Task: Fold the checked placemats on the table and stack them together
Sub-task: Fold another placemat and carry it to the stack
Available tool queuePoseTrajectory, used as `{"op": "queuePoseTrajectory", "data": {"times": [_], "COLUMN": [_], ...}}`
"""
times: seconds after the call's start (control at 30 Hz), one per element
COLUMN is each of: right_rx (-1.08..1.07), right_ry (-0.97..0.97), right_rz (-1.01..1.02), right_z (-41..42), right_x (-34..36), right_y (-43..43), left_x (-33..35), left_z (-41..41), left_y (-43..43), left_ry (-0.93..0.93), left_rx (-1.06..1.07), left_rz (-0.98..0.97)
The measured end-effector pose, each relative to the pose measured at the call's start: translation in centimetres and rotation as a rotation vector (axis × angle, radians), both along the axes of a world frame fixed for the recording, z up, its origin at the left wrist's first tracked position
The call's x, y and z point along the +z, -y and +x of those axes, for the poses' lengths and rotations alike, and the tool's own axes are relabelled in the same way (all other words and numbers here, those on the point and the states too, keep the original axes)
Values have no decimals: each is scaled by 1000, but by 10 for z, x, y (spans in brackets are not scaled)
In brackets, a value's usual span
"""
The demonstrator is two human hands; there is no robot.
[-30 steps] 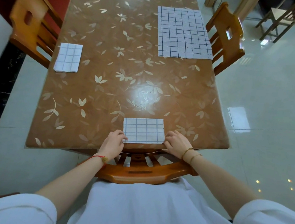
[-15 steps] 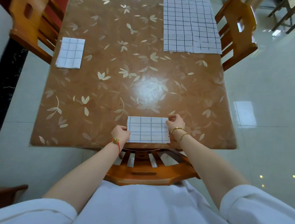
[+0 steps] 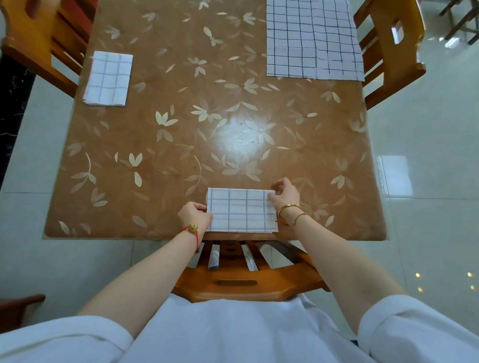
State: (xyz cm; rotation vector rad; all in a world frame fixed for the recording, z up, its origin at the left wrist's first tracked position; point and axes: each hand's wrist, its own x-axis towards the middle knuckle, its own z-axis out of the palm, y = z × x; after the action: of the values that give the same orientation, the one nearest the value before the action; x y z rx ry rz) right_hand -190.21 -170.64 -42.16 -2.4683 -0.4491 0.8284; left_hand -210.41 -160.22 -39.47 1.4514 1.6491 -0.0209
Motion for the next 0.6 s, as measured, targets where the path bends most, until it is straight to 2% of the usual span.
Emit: {"op": "queuePoseTrajectory", "data": {"times": [0.2, 0.4, 0.6], "right_rx": [85, 227, 289], "right_ry": [3, 125, 191], "right_rz": [-146, -261, -287], "right_z": [1, 0, -1], "right_x": [-1, 4, 9], "right_y": [-5, 3, 13], "left_x": [-9, -6, -2], "left_z": [-4, -3, -5], "left_y": [3, 5, 4], "left_ry": [18, 69, 139], "left_rx": [-30, -78, -145], "left_rz": [8, 18, 39]}}
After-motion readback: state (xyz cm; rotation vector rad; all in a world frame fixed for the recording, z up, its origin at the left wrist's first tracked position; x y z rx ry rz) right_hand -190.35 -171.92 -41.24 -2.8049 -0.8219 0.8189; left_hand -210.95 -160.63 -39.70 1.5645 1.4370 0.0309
